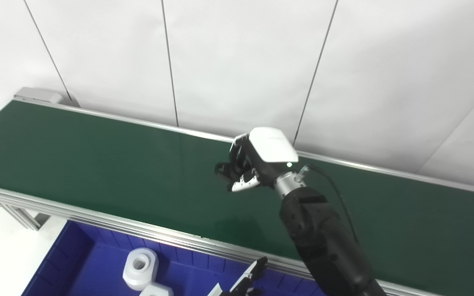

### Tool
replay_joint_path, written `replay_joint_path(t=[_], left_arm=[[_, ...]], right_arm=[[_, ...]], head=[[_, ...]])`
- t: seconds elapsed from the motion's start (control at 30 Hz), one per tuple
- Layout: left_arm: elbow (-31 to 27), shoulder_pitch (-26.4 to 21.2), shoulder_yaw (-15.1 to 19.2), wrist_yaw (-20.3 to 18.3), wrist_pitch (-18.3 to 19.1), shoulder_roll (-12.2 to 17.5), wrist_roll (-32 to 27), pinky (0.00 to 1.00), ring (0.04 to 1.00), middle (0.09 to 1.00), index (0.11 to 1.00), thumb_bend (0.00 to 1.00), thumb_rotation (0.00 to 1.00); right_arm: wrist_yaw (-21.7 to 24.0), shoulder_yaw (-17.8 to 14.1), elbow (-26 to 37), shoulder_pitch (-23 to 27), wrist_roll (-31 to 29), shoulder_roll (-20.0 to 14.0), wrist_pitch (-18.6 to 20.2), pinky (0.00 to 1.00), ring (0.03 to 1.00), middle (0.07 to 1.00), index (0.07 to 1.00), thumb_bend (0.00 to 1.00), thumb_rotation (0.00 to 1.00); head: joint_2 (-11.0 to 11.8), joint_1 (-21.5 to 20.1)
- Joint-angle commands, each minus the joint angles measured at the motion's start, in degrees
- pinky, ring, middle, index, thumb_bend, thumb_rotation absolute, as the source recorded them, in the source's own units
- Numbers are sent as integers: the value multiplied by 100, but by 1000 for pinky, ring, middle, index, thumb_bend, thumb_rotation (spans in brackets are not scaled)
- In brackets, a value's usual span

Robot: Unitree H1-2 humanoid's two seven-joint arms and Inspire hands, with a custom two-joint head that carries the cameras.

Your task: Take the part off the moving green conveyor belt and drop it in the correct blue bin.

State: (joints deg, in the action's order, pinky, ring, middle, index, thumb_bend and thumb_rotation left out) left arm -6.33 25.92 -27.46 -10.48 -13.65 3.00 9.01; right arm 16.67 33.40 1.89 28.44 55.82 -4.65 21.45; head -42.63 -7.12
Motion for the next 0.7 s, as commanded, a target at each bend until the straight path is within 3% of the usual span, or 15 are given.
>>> replay_joint_path(t=[0.0,0.1,0.13,0.2,0.3,0.43,0.67], left_arm=[[-260,-67,51,-83,-61,-5,-259,934,1000,1000,1000,948,775],[-390,-70,161,-137,25,111,-409,975,1000,1000,1000,956,798],[-446,-72,227,-171,69,160,-518,980,1000,1000,1000,958,802],[-545,-75,350,-233,168,239,-744,988,1000,1000,1000,953,810],[-683,-90,492,-296,331,334,-991,987,1000,1000,1000,957,821],[-865,-135,666,-292,473,450,-1050,963,998,1000,1000,974,871],[-1199,-216,893,-375,795,632,-1157,957,997,1000,1000,952,920]], right_arm=[[197,-132,584,35,268,-71,200,191,261,473,488,526,0],[473,-246,1043,-101,589,-161,355,204,278,474,487,526,0],[537,-317,1234,-194,683,-198,384,203,277,474,487,526,0],[663,-455,1582,-404,822,-258,394,194,261,473,486,527,0],[926,-640,2105,-795,1028,-331,400,176,238,471,486,527,0],[1264,-848,2858,-1556,1537,-297,405,201,268,473,486,528,0],[1376,-1182,3809,-2975,2013,17,154,193,258,472,485,528,0]], head=[[-60,-210],[-115,-453],[-212,-821],[-311,-1170],[-400,-1392],[-644,-1898],[-857,-2203]])
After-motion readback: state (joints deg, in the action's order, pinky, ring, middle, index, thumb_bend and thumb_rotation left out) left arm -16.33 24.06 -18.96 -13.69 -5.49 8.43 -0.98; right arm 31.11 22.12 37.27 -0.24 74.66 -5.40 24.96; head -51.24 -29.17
